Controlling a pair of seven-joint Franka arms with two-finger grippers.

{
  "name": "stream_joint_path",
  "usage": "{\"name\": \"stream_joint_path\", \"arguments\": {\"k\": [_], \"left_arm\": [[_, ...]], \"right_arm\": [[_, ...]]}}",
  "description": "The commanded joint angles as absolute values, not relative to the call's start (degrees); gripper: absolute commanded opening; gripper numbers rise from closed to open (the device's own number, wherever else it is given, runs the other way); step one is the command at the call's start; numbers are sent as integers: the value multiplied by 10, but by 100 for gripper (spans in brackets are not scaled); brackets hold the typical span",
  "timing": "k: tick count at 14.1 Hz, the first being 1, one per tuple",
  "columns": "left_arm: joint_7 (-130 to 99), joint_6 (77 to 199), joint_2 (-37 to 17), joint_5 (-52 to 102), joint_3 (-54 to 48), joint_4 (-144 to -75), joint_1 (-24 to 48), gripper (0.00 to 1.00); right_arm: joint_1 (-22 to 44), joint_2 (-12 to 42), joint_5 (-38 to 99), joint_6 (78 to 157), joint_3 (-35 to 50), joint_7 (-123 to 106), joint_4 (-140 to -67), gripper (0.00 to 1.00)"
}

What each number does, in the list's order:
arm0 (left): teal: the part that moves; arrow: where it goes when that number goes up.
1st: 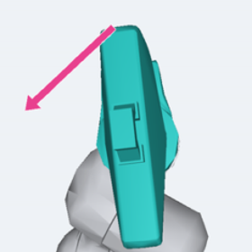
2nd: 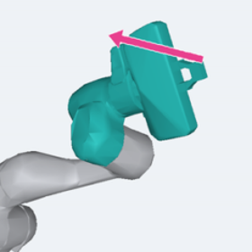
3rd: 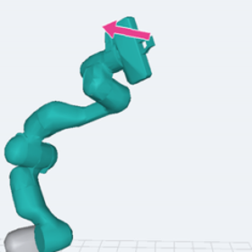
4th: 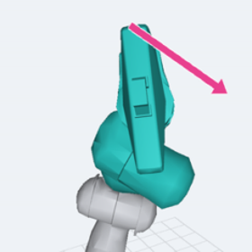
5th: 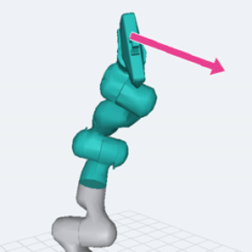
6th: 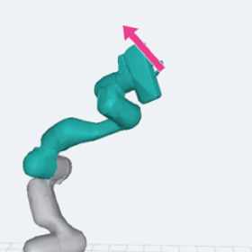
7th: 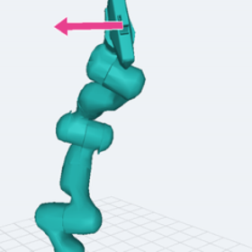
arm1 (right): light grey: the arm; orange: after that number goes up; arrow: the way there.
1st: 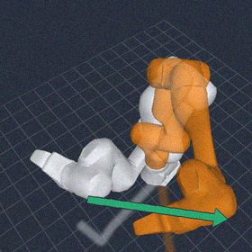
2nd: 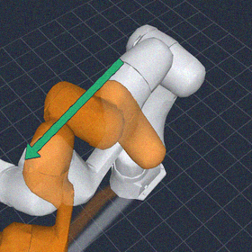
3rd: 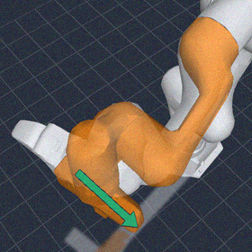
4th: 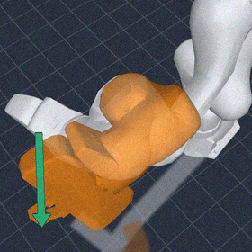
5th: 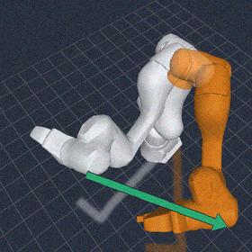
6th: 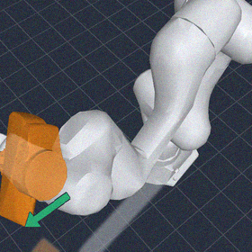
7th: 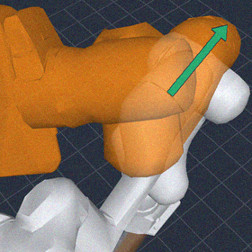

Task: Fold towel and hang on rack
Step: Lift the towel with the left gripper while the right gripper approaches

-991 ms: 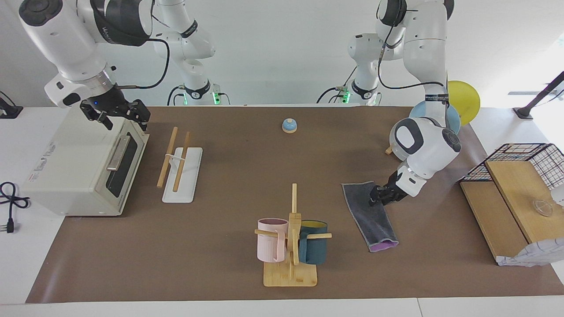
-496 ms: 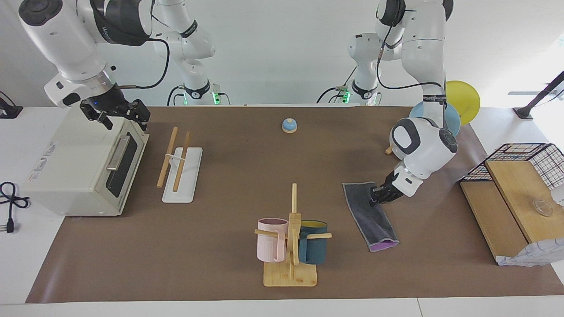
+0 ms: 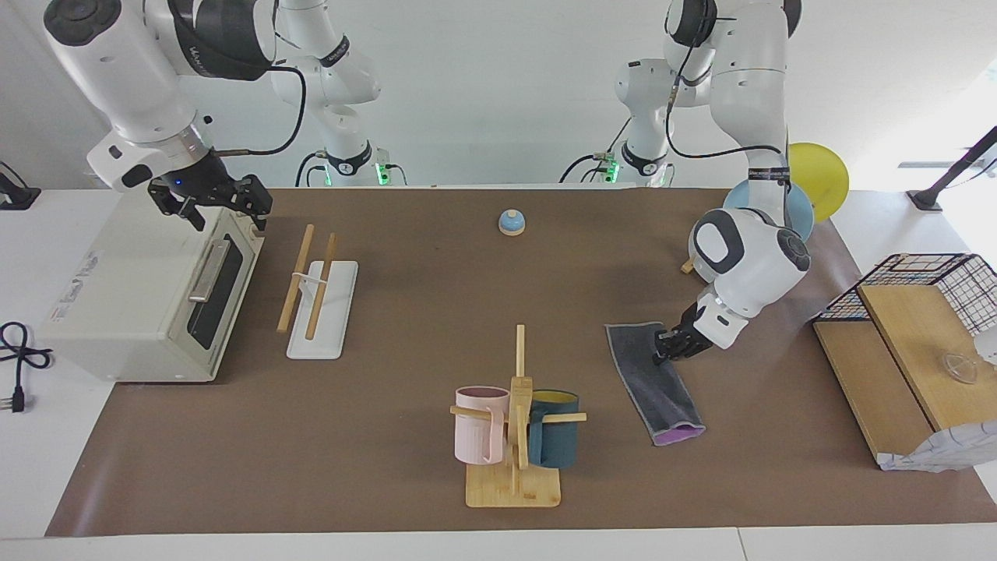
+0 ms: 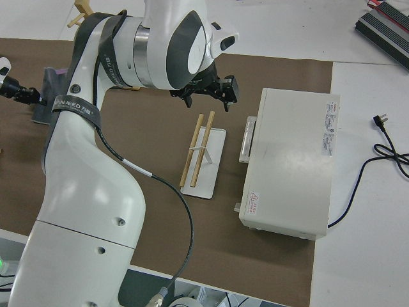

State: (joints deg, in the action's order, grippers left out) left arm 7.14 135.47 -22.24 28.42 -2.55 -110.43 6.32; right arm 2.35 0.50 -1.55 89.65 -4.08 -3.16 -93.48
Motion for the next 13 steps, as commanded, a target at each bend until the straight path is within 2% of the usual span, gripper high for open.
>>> {"name": "stream_joint_path", "arguments": {"k": [1, 8, 10, 13], "left_arm": [[20, 1301, -229, 285, -18, -1057, 64, 0], [-111, 1216, -190, 282, -16, -1015, 68, 0], [-148, 1193, -180, 273, -16, -1001, 69, 0], [-230, 1180, -161, 265, -19, -988, 70, 0]], "right_arm": [[25, -11, 29, 901, -39, -40, -955, 100], [29, -11, 135, 895, -38, 84, -958, 100], [59, -11, 185, 899, -38, 165, -957, 100], [76, -11, 268, 946, -38, 286, -968, 100]]}}
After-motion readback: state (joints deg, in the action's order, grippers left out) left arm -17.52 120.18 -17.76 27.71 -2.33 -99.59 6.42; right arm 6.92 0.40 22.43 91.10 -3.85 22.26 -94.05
